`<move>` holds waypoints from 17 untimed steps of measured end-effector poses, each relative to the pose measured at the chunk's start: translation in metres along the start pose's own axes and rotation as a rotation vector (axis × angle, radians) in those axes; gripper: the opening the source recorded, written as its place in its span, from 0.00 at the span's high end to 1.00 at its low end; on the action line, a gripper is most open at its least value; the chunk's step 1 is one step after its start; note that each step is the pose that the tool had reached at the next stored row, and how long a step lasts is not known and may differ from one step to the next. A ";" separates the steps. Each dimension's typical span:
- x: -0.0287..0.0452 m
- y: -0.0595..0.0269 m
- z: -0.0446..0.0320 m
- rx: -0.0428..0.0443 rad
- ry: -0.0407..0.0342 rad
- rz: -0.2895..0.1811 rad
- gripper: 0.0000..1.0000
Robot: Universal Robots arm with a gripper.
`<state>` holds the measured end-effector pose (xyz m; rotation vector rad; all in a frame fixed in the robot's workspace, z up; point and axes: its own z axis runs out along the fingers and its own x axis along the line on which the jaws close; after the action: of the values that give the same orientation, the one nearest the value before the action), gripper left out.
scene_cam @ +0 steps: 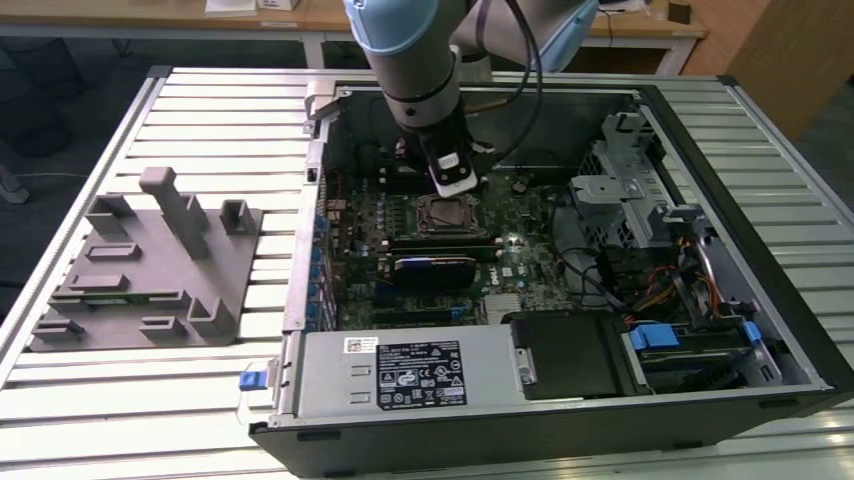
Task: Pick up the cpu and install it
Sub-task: 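Install the first cpu locking lever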
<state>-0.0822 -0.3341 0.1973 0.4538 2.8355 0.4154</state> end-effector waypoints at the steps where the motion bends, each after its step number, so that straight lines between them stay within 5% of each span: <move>1: 0.0001 -0.0002 0.0006 0.0037 -0.0014 -0.001 0.89; 8: 0.0010 -0.0016 0.0048 0.0321 -0.0130 -0.011 0.89; 17: 0.0018 0.0030 0.0066 0.0330 -0.0138 -0.009 0.89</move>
<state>-0.0812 -0.3291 0.1918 0.4479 2.8338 0.3627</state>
